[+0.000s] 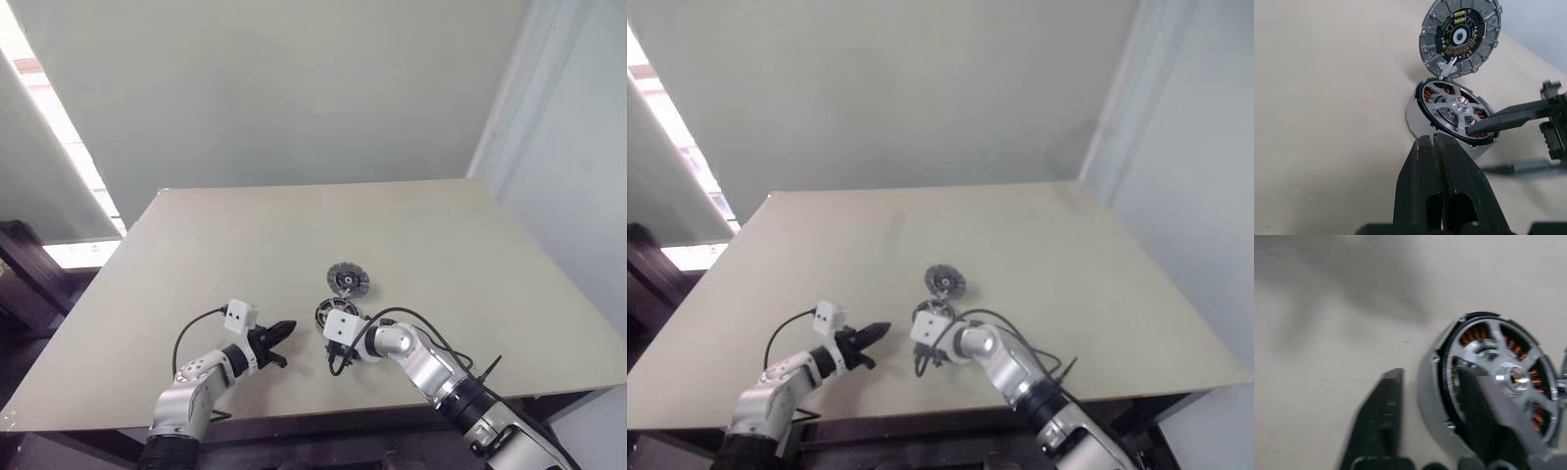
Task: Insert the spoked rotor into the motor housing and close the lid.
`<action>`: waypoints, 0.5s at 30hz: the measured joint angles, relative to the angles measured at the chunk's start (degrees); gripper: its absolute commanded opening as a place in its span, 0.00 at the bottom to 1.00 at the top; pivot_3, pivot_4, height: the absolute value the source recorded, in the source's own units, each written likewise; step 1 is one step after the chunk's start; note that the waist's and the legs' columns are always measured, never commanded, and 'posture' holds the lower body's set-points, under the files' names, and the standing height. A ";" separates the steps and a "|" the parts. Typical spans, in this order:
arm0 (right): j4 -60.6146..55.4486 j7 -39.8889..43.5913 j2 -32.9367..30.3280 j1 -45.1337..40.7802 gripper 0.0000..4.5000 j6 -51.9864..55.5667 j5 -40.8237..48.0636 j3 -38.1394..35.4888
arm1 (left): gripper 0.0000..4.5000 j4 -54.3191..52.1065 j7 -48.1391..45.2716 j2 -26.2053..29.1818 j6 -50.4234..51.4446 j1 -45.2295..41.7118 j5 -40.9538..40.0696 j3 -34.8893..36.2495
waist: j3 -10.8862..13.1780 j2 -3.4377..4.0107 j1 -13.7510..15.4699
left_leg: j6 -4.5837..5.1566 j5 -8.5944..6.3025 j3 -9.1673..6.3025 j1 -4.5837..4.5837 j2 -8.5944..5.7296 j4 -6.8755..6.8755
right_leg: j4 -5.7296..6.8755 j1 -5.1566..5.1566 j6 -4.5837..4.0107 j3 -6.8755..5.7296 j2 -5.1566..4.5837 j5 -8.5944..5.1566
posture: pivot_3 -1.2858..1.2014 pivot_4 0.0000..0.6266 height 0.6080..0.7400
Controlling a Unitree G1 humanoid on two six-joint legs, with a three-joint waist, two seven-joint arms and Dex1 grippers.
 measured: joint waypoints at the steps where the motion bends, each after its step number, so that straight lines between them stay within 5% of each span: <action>1: 0.26 -0.07 0.03 -0.21 0.18 -0.06 -0.22 -0.10 | 0.00 0.00 0.00 0.00 0.00 0.01 0.00 0.00 | 0.00 0.00 0.00 | 0.00 0.00 0.01 0.00 0.00 0.00 | 0.00 0.00 0.00 0.00 0.00 0.00 | 0.52 0.00 1.00; 4: 1.79 0.09 0.49 -0.25 0.04 -0.20 -0.29 0.27 | 0.00 -0.03 0.04 0.01 0.00 0.09 -0.01 0.03 | 0.00 0.00 -0.02 | 0.00 0.01 0.01 0.01 0.00 0.01 | 0.03 0.00 -0.01 0.00 0.00 0.00 | 0.52 0.00 1.00; 15: 2.70 0.14 1.04 -0.76 0.04 0.73 -0.29 0.19 | 0.00 -0.12 0.40 -0.01 -0.01 0.12 -0.10 0.04 | 0.00 -0.01 -0.03 | -0.03 0.02 0.01 0.17 0.01 0.07 | 0.12 0.10 -0.03 0.01 0.02 0.01 | 0.52 0.00 1.00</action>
